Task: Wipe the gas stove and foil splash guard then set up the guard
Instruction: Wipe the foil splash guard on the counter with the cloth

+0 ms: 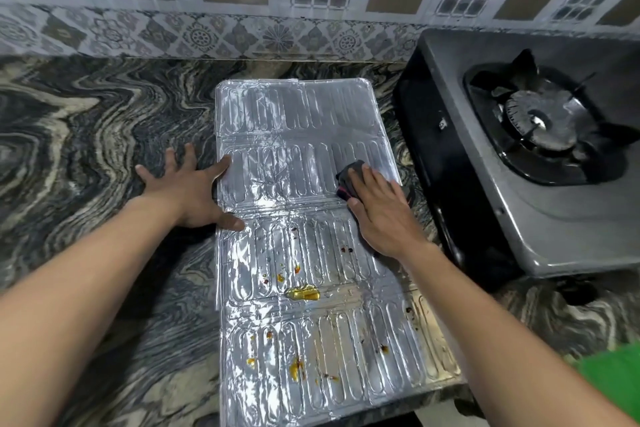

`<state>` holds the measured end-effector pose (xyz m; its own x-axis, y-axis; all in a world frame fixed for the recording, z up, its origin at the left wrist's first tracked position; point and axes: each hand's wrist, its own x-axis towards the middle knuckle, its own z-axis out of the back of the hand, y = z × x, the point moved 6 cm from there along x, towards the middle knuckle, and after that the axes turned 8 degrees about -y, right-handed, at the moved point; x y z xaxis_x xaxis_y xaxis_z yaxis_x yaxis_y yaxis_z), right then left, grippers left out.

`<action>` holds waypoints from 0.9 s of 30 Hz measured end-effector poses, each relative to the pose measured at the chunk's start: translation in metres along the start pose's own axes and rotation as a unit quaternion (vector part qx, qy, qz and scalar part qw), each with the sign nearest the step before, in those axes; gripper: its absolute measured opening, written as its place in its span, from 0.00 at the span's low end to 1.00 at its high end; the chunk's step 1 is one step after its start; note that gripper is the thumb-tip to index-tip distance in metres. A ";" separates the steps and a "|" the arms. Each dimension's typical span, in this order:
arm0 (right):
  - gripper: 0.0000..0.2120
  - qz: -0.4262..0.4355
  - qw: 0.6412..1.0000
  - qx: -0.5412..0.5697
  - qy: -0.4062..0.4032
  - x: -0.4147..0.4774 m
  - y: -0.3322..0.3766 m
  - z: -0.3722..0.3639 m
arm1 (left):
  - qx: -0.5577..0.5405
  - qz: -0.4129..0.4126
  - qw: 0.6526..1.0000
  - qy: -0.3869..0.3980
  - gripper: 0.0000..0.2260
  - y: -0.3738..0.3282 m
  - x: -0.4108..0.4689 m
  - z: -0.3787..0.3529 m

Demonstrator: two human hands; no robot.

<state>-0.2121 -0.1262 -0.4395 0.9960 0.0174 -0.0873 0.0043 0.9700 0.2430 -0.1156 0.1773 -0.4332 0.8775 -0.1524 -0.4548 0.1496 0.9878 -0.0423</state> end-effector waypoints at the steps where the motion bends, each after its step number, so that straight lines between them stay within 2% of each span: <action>1: 0.26 0.003 1.000 -0.010 -0.007 -0.004 0.003 -0.003 | 0.000 -0.001 1.000 0.002 0.61 -0.001 0.000 0.000; 10: 0.21 0.050 0.994 -0.033 -0.095 -0.005 0.028 0.006 | 0.007 -0.003 1.000 0.005 0.61 0.000 0.001 -0.002; 15: 0.23 0.032 0.997 -0.032 -0.055 0.015 0.012 0.000 | 0.005 -0.001 1.000 0.005 0.61 0.000 0.001 -0.001; 20: 0.21 0.043 0.996 0.057 -0.045 0.022 0.024 0.011 | 0.007 0.007 1.000 0.008 0.60 0.000 0.000 -0.001; 24: 0.18 0.123 0.985 0.118 -0.014 0.020 0.059 0.017 | 0.016 0.016 1.000 0.006 0.60 -0.002 -0.003 0.002; 27: 0.16 0.193 0.975 0.108 0.004 0.015 0.081 0.009 | 0.024 0.021 0.999 0.001 0.60 -0.002 -0.001 0.002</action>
<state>-0.1957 -0.0494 -0.4121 0.9265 0.3738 0.0433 -0.3510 0.8170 0.4576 -0.1155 0.1756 -0.4313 0.8821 -0.1102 -0.4579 0.1341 0.9908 0.0200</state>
